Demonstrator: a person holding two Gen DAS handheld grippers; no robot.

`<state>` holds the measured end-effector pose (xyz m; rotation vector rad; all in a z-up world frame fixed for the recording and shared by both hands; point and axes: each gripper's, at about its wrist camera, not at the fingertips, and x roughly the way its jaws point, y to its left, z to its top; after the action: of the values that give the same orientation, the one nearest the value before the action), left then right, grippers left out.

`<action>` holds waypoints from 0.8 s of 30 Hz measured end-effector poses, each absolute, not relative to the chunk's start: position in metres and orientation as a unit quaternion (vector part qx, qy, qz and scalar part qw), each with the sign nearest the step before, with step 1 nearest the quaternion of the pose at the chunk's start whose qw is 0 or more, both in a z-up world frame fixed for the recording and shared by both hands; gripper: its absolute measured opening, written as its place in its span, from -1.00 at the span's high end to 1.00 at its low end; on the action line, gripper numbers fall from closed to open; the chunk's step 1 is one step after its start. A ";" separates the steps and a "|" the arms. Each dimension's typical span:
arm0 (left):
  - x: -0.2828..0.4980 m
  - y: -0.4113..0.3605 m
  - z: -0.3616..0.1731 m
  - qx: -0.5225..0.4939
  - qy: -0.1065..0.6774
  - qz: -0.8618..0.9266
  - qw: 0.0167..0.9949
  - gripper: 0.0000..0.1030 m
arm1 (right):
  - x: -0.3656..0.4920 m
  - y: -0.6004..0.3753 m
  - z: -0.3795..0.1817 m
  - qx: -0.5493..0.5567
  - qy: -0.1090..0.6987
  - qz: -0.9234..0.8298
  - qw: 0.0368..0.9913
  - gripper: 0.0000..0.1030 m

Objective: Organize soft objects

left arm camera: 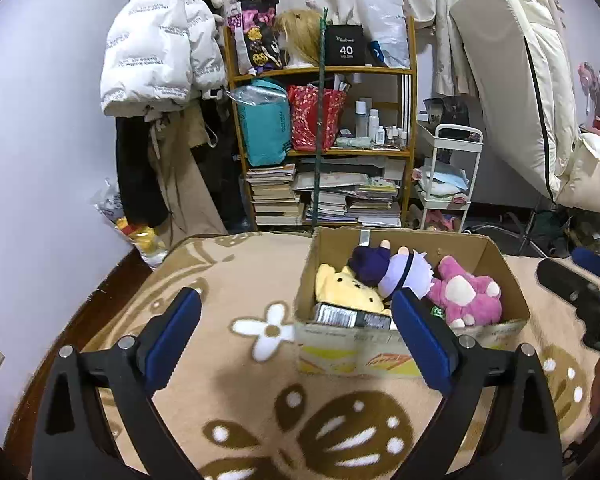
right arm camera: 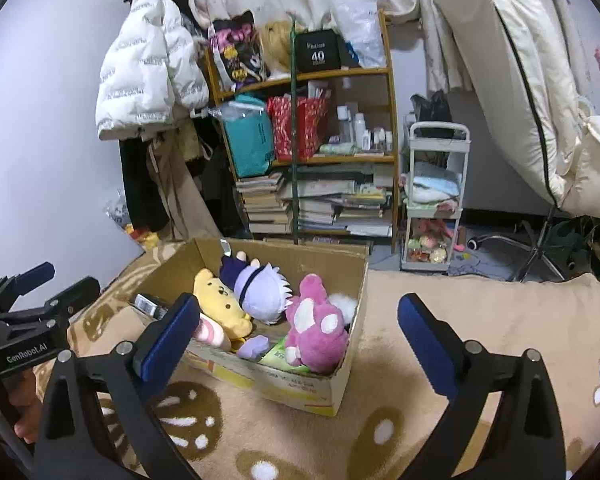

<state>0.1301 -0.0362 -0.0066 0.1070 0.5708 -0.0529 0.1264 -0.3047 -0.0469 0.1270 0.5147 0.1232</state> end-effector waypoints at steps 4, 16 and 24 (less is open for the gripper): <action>0.111 -0.028 0.004 0.052 0.270 -0.019 0.961 -0.86 | 0.107 -0.306 -0.035 0.064 0.238 0.062 0.967 -1.00; 0.045 -0.016 0.026 0.064 0.244 -0.024 0.967 -0.95 | 0.056 -0.303 -0.006 0.046 0.198 0.051 0.978 -1.00; 0.017 -0.011 0.027 0.062 0.235 -0.022 0.970 -0.95 | 0.030 -0.306 -0.009 0.055 0.195 0.043 0.978 -1.00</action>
<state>0.0167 -0.0109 0.0266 0.1246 0.4750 -0.0442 0.0303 -0.3063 -0.0088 0.1099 0.3930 0.0864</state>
